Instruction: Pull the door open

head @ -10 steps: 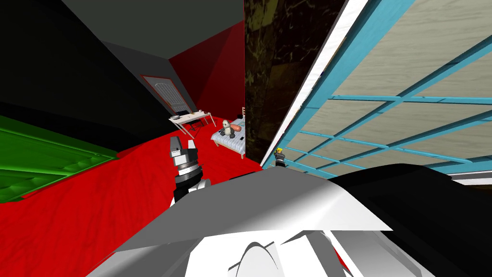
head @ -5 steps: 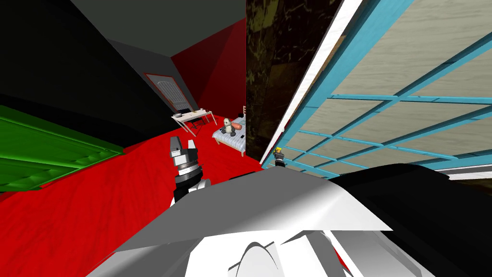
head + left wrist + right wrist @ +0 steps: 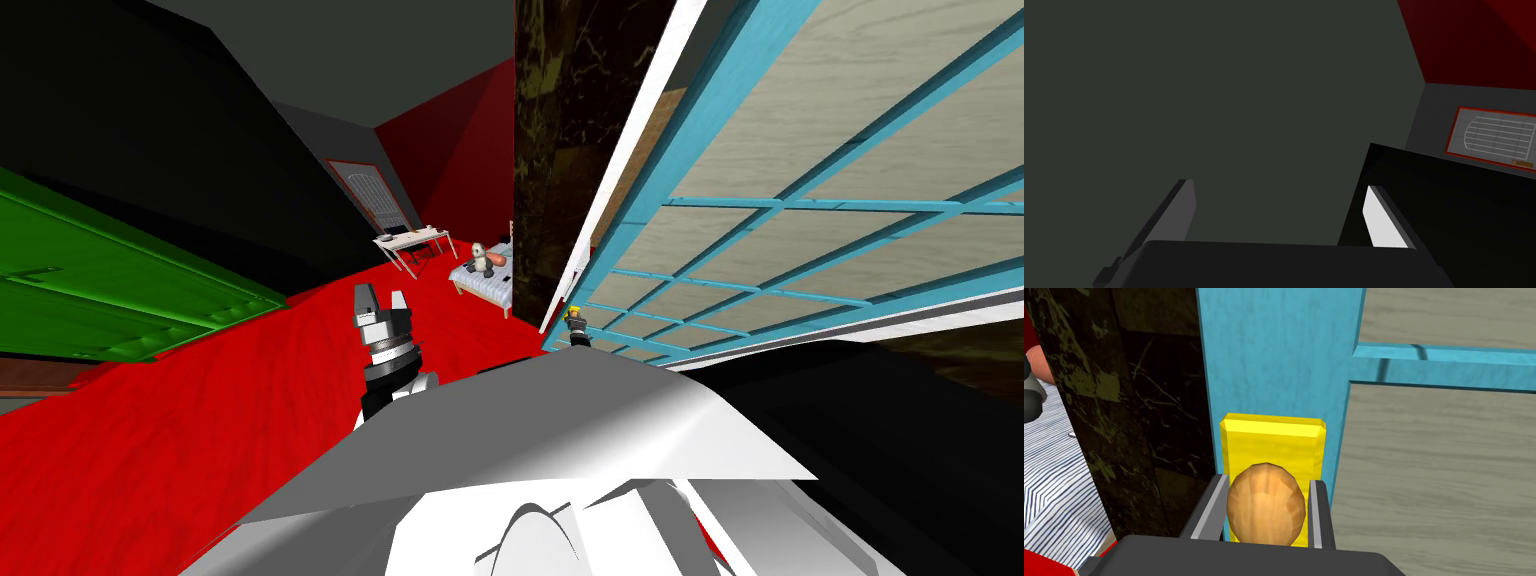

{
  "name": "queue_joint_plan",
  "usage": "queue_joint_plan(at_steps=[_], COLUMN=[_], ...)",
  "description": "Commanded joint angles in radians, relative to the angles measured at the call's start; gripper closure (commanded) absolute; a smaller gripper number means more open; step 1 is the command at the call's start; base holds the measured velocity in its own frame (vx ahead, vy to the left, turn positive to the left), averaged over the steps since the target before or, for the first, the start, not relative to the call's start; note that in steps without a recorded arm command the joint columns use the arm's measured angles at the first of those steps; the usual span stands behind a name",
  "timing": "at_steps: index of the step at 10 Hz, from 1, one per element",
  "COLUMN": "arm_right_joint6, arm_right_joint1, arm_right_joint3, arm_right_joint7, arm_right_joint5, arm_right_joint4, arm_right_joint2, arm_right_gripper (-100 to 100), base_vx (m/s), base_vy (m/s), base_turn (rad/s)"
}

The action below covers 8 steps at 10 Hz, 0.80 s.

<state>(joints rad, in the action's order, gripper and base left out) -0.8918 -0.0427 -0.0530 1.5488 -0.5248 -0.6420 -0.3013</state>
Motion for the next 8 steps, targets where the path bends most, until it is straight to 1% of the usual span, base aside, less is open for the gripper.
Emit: queue_joint_plan(at_steps=[1,2,3,4,8], arm_right_joint6=[0.002,-0.002,-0.004,-0.006,-0.018], arm_right_joint1=[-0.002,0.003,-0.003,-0.006,-0.025], arm_right_joint3=[0.015,0.011,0.031,0.041,0.099], arm_right_joint7=[0.011,0.01,0.026,0.034,0.08], arm_right_joint5=[0.009,0.007,0.019,0.026,0.062], arm_right_joint4=[-0.008,0.005,0.001,-0.003,-0.026], arm_right_joint2=[-0.003,-0.003,-0.008,-0.012,-0.034], arm_right_gripper=[100,100,100,100,100], base_vx=[-0.205,-0.086,-0.172,-0.242,-0.245], base_vy=[0.028,0.021,-0.005,0.0,0.002], base_turn=[0.052,0.016,0.066,0.062,0.066])
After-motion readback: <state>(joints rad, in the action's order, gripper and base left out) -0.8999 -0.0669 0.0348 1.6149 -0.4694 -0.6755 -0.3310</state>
